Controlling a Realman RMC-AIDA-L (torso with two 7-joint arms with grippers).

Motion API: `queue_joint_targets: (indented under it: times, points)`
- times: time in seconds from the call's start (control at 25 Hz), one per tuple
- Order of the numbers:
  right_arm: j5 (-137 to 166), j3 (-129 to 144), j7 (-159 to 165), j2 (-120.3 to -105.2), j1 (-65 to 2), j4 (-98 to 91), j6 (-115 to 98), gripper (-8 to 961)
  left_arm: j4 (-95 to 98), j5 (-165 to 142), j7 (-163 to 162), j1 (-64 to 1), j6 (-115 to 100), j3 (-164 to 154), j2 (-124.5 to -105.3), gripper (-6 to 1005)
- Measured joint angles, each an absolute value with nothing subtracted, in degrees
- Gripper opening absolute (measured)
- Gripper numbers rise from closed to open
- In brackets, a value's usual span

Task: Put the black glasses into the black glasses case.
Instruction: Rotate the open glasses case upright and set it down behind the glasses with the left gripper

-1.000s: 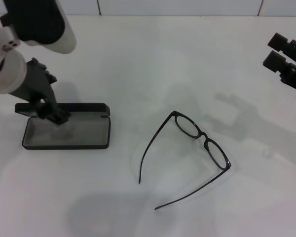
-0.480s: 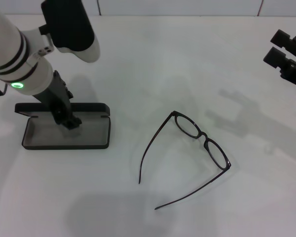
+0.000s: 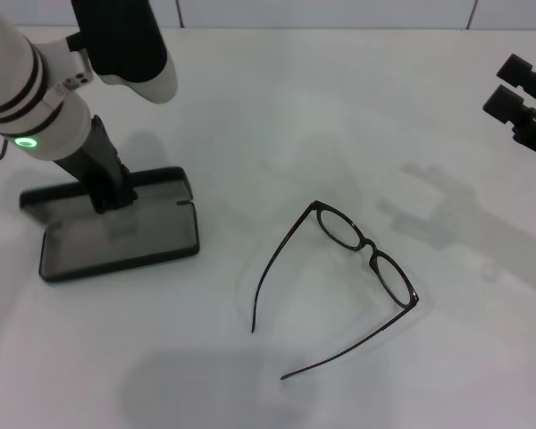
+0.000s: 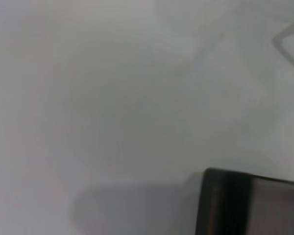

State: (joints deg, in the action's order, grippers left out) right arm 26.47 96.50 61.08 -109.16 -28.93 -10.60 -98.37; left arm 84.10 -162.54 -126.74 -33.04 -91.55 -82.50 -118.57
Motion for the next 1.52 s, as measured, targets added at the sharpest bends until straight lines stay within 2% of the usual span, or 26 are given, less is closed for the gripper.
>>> queue_joint_targets:
  times: [0.2, 0.52, 0.76, 1.08, 1.52]
  points:
    - [26.17, 96.06, 61.08, -109.11, -27.46, -11.08, -99.64, 851, 86.58, -162.53, -126.82, -32.67, -92.79, -82.53, -118.83, 209]
    - [27.4, 94.42, 59.08, -108.51, -24.97, -10.54, -108.07, 851, 95.86, -162.51, -128.48, -32.39, -93.3, -83.21, -119.61, 202]
    - [28.64, 94.13, 58.9, -109.27, -21.07, -10.8, -110.02, 850, 95.38, -162.48, -134.34, -33.91, -89.05, -89.19, -119.71, 199]
    - [28.39, 93.99, 58.87, -108.73, -17.43, -9.36, -113.51, 849, 89.19, -162.42, -142.22, -39.92, -79.92, -98.17, -119.88, 201]
    - [28.31, 93.95, 58.89, -108.86, -15.86, -8.96, -113.73, 848, 75.7, -162.52, -145.65, -47.08, -69.08, -107.41, -119.88, 202]
